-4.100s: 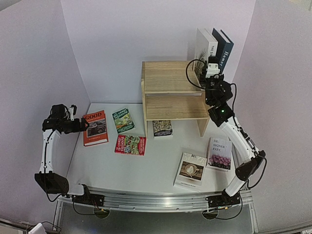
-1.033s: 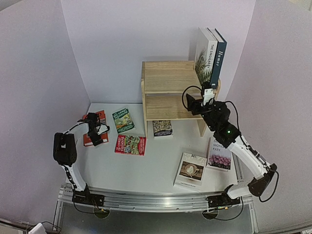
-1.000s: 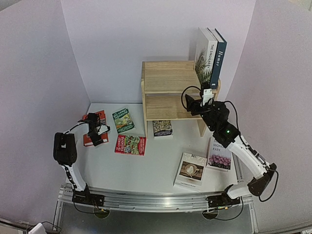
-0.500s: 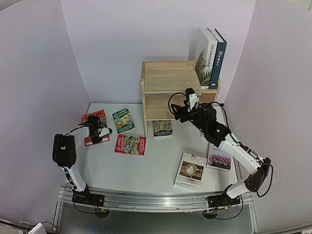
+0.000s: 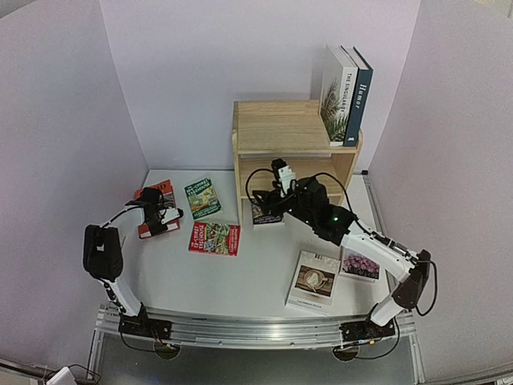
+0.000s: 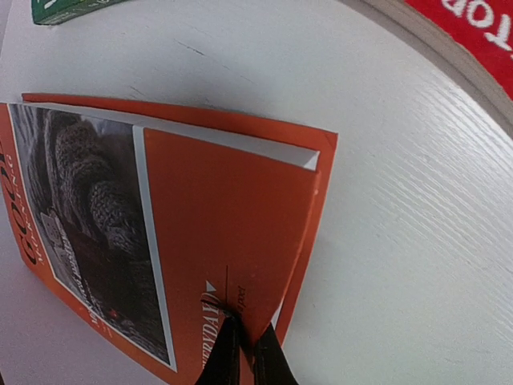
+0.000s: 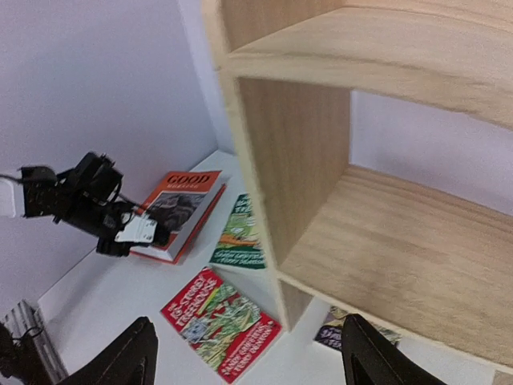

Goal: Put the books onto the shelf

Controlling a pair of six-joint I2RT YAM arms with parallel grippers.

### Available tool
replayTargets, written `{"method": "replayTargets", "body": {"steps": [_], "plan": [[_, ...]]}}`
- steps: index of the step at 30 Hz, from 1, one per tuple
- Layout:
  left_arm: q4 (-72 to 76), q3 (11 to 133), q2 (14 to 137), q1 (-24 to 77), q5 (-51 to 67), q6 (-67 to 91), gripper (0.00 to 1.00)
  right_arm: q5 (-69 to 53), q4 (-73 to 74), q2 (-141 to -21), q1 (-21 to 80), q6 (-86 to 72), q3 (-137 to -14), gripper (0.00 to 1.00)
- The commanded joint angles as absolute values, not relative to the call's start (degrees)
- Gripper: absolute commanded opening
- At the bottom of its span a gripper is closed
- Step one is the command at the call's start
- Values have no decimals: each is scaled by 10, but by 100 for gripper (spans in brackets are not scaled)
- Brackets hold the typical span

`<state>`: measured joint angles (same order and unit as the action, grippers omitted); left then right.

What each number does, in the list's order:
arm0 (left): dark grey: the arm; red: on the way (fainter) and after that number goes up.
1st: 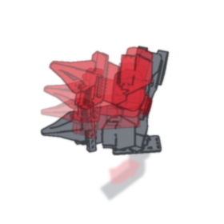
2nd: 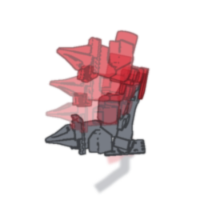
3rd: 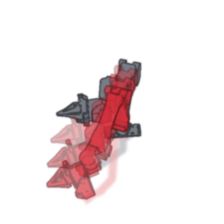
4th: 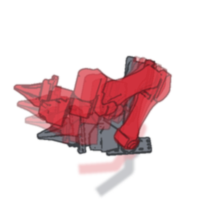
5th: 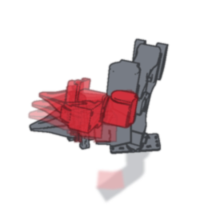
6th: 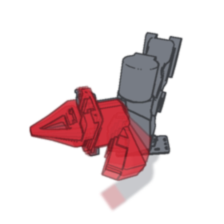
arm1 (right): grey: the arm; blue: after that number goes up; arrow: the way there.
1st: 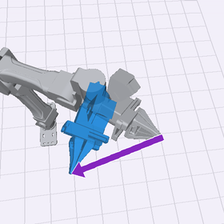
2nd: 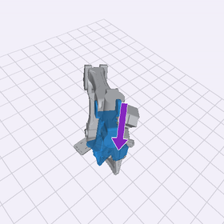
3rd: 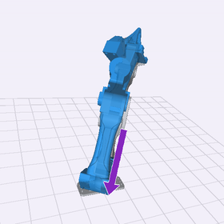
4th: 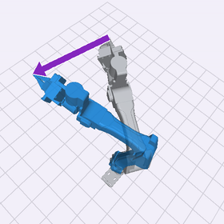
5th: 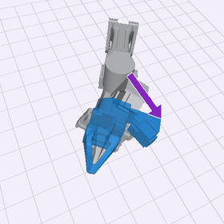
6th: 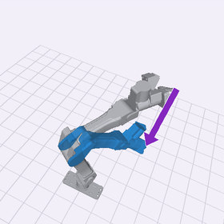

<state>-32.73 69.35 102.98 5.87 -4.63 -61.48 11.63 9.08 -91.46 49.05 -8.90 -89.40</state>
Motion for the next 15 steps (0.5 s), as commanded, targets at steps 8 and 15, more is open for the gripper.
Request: {"method": "replayTargets", "body": {"steps": [8, 15], "plan": [[-583, 717, 796, 116, 26, -470, 0, -30, 173, -1135, 567, -348, -1133, 78], [-650, 590, 615, 187, 82, -459, 0, -112, 177, -1259, 570, -563, -1215, 79]]}}
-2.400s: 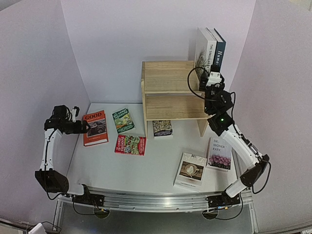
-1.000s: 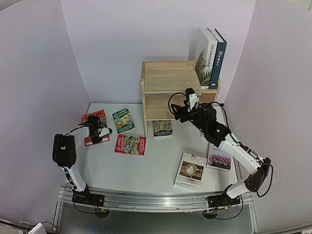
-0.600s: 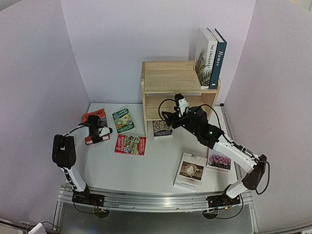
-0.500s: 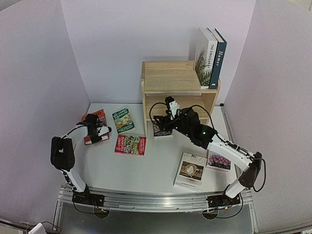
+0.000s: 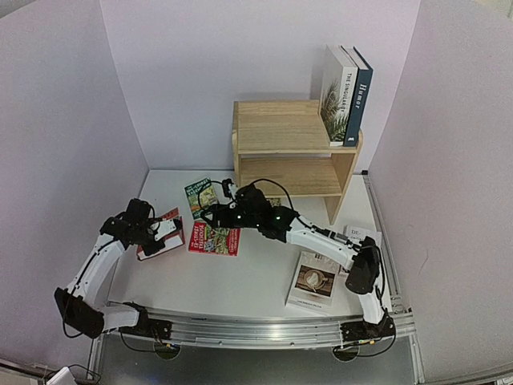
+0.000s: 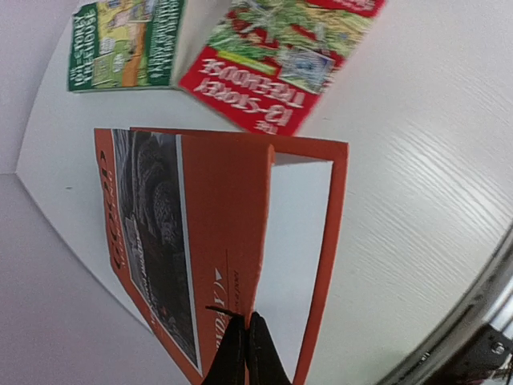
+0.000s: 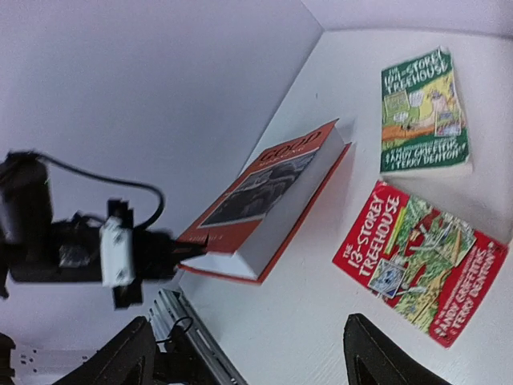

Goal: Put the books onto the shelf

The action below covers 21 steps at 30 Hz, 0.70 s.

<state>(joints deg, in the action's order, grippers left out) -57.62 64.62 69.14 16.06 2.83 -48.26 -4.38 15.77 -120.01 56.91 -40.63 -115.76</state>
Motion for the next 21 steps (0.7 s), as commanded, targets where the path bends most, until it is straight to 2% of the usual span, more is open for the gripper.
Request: {"method": "replayTargets", "body": {"steps": [1, 6, 13, 16, 21], "plan": [[-651, 576, 596, 199, 91, -458, 0, -129, 177, -1281, 570, -582, -1233, 79], [-622, 508, 551, 255, 80, -449, 0, -206, 176, -1410, 569, -686, -1321, 82], [-560, 455, 536, 275, 68, -490, 0, -299, 144, -1551, 570, -796, -1394, 88], [-558, 450, 535, 276, 86, -506, 0, -319, 92, -1579, 569, -841, -1386, 88], [-535, 435, 545, 284, 85, -528, 0, -347, -134, -1643, 569, -976, -1365, 88]]}}
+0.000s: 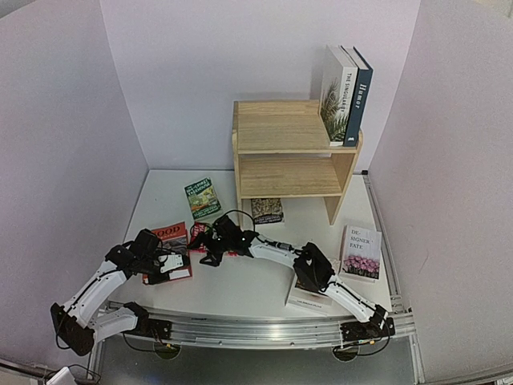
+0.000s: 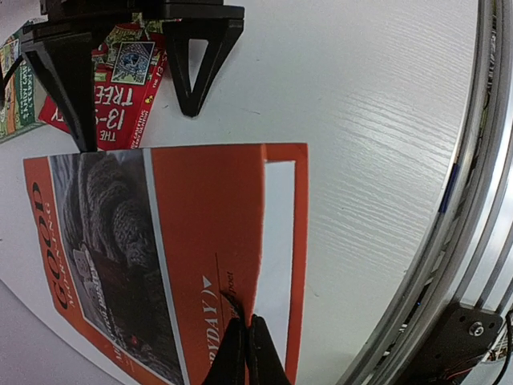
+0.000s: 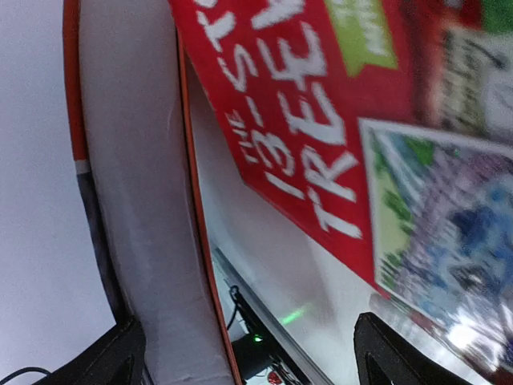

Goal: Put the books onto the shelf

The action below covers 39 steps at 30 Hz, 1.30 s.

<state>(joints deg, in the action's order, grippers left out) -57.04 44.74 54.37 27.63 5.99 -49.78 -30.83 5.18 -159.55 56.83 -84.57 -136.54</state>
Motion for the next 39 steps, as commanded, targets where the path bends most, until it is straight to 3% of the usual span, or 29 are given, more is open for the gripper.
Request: {"method": "replayTargets", "body": {"steps": [1, 4, 8, 17, 31, 37, 39], "plan": [[-529, 433, 549, 284, 82, -534, 0, -349, -164, -1657, 569, -997, -1366, 88], [-527, 436, 562, 284, 81, -534, 0, -354, -219, -1661, 568, -1023, -1350, 88], [-532, 432, 562, 284, 78, -530, 0, -330, -226, -1588, 560, -990, -1228, 89], [-563, 428, 553, 284, 96, -545, 0, -311, -236, -1486, 553, -937, -1110, 90], [-517, 441, 574, 291, 128, -560, 0, -328, -225, -1665, 565, -1006, -1379, 95], [-505, 444, 581, 296, 129, -569, 0, -319, -213, -1665, 566, -1006, -1375, 95], [-500, 447, 587, 300, 134, -567, 0, -323, -212, -1678, 567, -1006, -1400, 89]]}}
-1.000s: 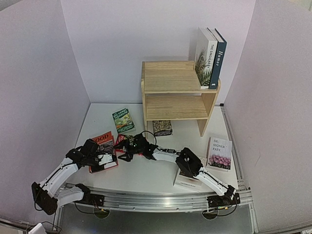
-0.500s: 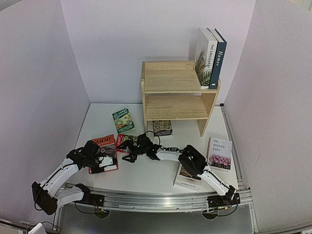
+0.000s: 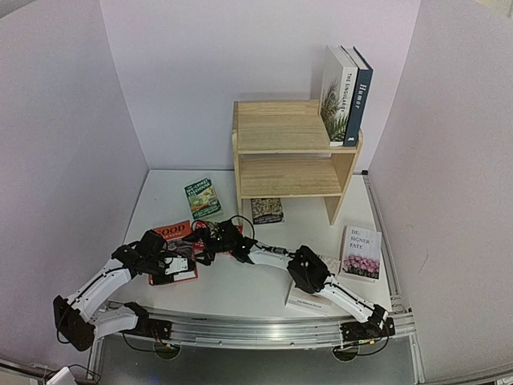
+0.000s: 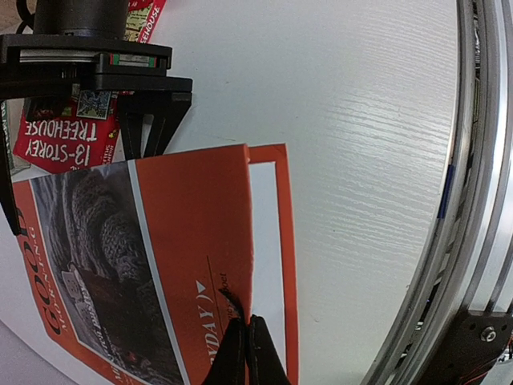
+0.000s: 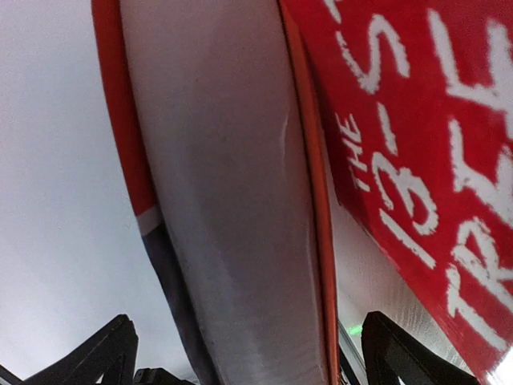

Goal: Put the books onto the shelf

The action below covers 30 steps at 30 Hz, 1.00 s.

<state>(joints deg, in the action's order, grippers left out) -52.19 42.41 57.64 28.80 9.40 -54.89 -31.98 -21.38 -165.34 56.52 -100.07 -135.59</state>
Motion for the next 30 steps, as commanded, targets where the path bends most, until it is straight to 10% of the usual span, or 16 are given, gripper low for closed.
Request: {"method": "replayTargets", "body": {"steps": [1, 6, 12, 30], "plan": [[-499, 448, 589, 302, 138, -565, 0, -324, -212, -1681, 567, -1004, -1410, 84], [-497, 447, 583, 309, 147, -544, 1, -330, -213, -1659, 567, -989, -1385, 42], [-553, 486, 564, 309, 147, -473, 97, -351, -211, -1600, 566, -923, -1330, 15], [-604, 763, 556, 212, 245, -136, 100, -357, 14, -1118, 565, -216, -965, 9]]}}
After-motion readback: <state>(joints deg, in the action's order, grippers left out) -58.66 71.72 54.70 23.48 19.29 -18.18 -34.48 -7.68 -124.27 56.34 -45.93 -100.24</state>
